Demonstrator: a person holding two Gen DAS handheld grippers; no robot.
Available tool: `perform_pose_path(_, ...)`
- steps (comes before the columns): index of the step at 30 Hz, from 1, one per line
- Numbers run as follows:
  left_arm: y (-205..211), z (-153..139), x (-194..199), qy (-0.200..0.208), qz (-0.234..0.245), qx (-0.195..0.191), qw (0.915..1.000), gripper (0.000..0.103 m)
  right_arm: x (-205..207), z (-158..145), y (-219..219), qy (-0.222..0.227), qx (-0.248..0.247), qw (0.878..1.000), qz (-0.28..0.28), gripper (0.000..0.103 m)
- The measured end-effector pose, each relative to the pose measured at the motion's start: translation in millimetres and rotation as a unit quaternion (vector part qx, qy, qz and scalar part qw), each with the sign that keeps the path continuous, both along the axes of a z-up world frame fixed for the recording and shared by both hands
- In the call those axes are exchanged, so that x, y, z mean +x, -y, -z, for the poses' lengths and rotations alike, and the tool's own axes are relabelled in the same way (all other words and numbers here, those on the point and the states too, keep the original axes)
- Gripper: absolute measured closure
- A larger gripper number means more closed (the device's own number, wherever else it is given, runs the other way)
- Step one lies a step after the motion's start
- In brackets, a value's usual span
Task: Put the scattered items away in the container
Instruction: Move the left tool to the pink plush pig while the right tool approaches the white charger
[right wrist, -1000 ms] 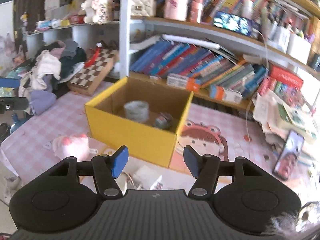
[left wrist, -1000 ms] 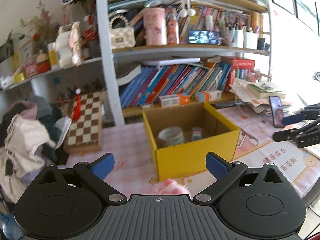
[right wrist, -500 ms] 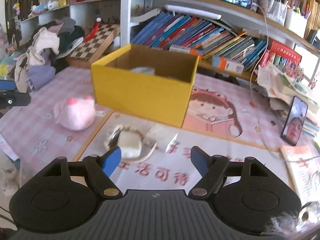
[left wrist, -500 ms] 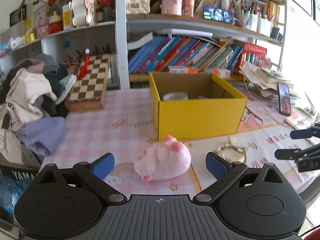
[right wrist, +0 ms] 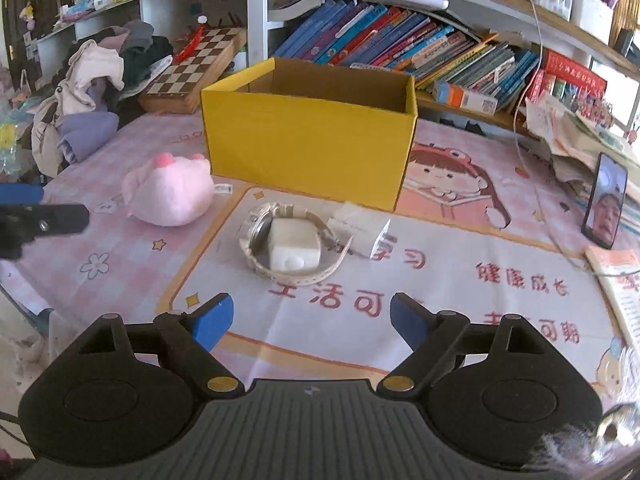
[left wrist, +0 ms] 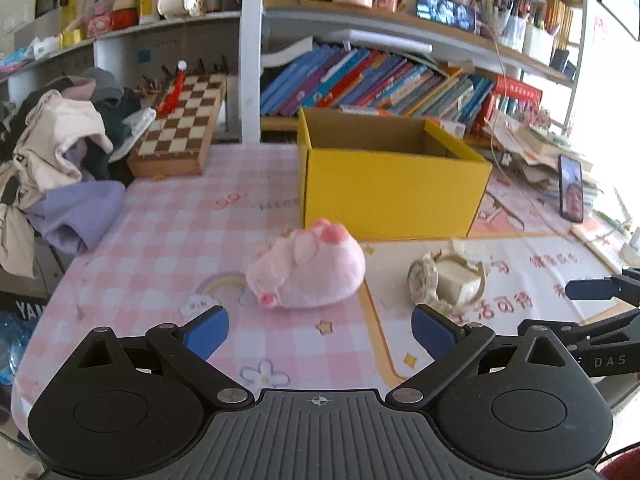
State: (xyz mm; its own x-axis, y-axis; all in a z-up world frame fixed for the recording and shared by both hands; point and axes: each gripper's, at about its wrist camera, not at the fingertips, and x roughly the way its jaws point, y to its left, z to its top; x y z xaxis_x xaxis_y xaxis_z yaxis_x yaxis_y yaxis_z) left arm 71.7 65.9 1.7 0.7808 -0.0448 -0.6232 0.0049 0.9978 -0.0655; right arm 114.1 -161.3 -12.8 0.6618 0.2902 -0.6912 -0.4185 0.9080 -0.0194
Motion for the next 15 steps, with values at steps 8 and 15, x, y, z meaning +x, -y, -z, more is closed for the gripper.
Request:
perform_pose_path(8, 8, 7, 5, -0.010, 0.014, 0.010, 0.9998, 0.003, 1, 9, -13, -0.009, -0.017, 0.999, -0.031, 0.012)
perform_pose_path(15, 8, 11, 13, -0.015, 0.012, 0.010, 0.9998, 0.003, 10, 12, -13, -0.015, -0.019, 0.999, -0.025, 0.010)
